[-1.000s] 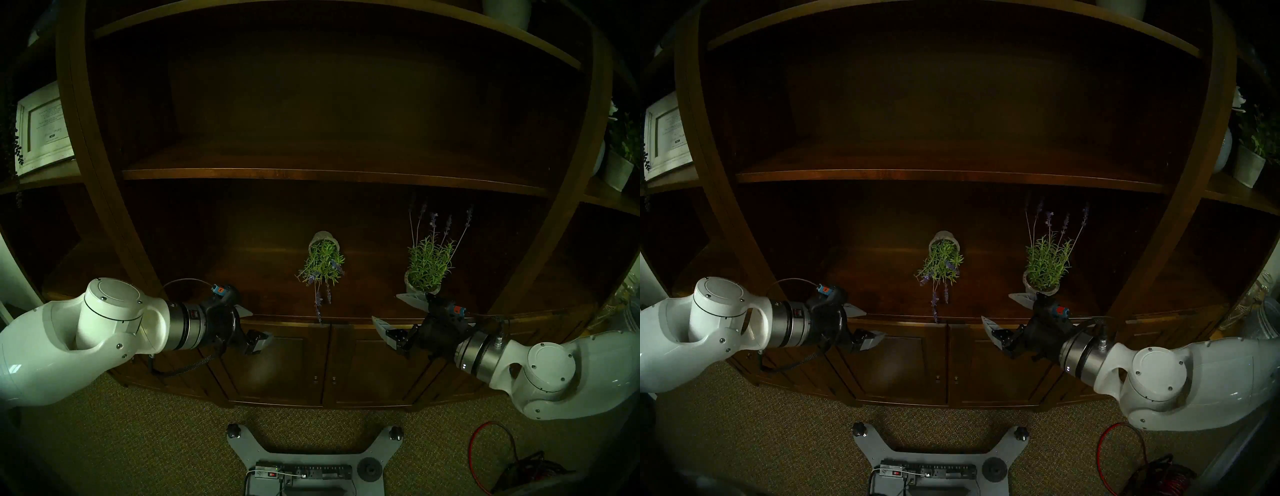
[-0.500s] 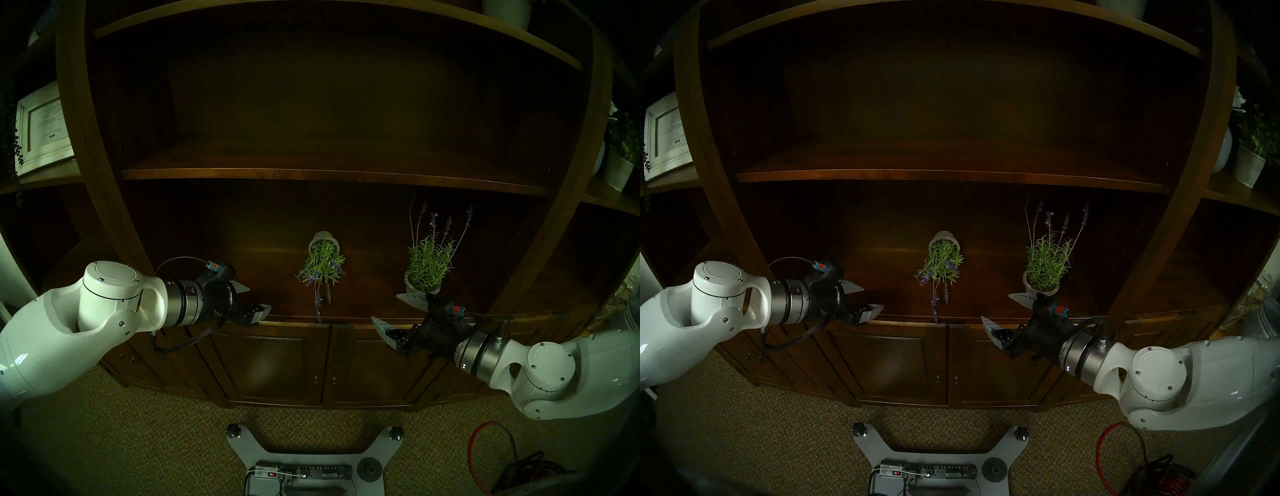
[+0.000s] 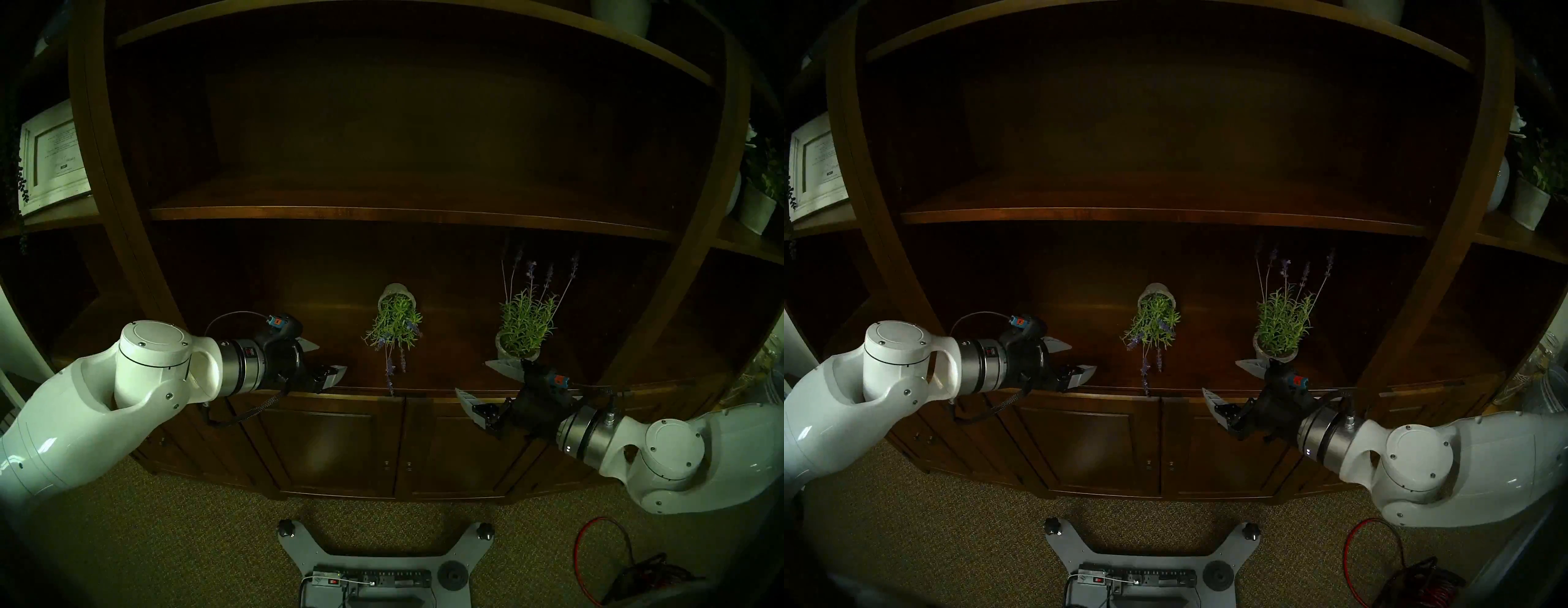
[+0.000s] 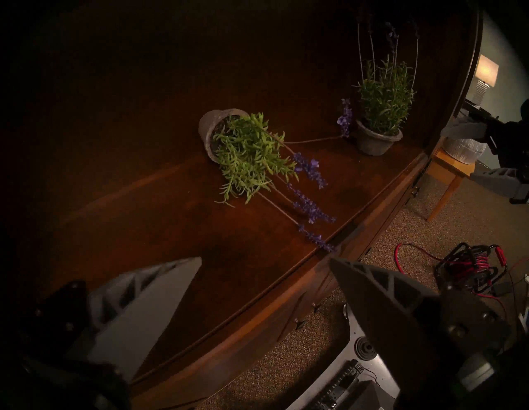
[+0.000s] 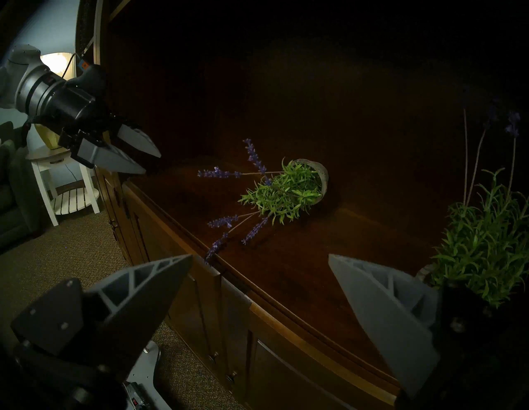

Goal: Place the fake decorative plant upright

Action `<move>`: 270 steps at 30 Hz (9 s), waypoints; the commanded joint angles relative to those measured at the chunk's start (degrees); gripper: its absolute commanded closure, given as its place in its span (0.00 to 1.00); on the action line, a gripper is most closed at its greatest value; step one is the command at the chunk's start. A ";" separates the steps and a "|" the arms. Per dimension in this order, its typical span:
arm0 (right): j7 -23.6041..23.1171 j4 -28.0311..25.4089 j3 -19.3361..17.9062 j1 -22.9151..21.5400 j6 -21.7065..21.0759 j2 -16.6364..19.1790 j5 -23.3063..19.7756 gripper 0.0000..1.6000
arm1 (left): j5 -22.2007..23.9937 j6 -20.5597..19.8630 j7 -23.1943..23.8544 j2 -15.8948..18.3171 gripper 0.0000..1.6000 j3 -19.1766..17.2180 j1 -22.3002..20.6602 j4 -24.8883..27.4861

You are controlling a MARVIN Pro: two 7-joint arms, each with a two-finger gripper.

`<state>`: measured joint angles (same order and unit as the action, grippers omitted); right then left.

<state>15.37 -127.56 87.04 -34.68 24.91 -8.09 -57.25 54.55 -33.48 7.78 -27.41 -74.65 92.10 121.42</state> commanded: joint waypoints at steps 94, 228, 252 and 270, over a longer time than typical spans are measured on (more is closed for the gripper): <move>1.83 -0.71 -0.39 -0.84 1.02 -1.72 -0.06 0.00 | -20.52 -12.15 9.21 -54.81 0.00 14.81 -43.78 -54.26; 0.59 -0.18 -2.99 1.53 2.81 -0.77 -0.14 0.00 | -32.83 -16.76 28.05 -51.37 0.00 22.84 -62.01 -69.82; 1.23 -0.04 -3.74 2.62 3.47 -1.55 -0.23 0.00 | -33.00 -17.19 20.44 -53.53 0.00 22.35 -61.22 -71.10; 1.60 -0.01 -3.85 2.90 3.74 -1.96 -0.24 0.00 | -32.36 -16.07 17.62 -55.86 0.00 21.60 -61.75 -74.77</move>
<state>16.92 -127.37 84.45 -31.37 27.56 -10.04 -57.35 21.73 -50.56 25.18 -81.83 -52.01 33.41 46.49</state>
